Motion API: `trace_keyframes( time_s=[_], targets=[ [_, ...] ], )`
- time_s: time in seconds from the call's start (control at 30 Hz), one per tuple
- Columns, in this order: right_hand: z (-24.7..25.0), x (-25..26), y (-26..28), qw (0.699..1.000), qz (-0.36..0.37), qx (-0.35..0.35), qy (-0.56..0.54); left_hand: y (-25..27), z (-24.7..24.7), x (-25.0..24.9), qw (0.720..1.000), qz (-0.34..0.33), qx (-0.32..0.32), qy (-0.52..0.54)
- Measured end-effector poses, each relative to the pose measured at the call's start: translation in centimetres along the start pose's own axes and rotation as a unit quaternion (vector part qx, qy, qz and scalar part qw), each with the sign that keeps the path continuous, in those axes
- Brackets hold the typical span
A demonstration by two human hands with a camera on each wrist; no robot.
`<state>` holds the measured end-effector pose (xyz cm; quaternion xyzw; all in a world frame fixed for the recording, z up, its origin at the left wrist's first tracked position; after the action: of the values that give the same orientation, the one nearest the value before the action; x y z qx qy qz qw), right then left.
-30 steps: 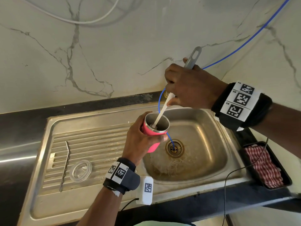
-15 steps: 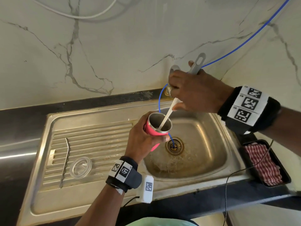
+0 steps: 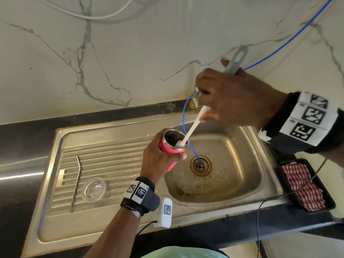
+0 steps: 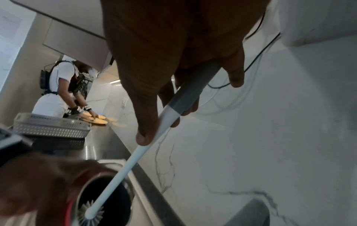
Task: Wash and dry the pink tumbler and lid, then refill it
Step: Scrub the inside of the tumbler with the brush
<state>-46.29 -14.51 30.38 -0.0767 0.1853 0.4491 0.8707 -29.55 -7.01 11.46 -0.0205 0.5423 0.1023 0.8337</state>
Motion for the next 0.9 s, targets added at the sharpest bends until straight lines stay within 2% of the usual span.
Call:
trace_keyframes(
  time_s=[0.1,0.27,0.47,0.67,0.8,0.9],
  targets=[
    [1.1,0.2,0.0,1.000,0.005,-0.005,0.010,0.1,0.2,-0.2,1.000,0.000,-0.008,0.009],
    [-1.0,3.3,-0.7,0.997,0.031,0.027,0.065,-0.4,-0.1,-1.7,1.000,-0.023,-0.011,0.015],
    [1.9,1.1,-0.4,0.998,0.014,-0.064,-0.001,-0.2,0.2,-0.9,1.000,-0.019,-0.014,0.007],
    [0.0,4.0,-1.4,0.999,0.022,-0.029,0.018,-0.1,-0.7,-2.0,0.999,-0.041,0.002,0.011],
    [3.1,1.2,-0.7,0.995,0.004,-0.088,-0.050,0.4,-0.4,-1.1,0.999,-0.032,0.009,0.001],
    [3.8,0.7,-0.9,0.995,0.000,-0.089,-0.055,0.8,-0.3,-1.1,0.999,-0.034,0.013,0.011]
  ],
)
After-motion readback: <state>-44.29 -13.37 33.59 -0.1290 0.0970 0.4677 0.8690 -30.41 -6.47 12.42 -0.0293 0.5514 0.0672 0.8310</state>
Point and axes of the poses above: each hand's wrist, its own y-axis away from the middle knuckle, its own z-axis out of the back of the hand, x = y × z, the point moved 6 cm from there along -y, towards the middle knuckle, and after that the axes turned 8 degrees about -y, right-handed, at the moved point
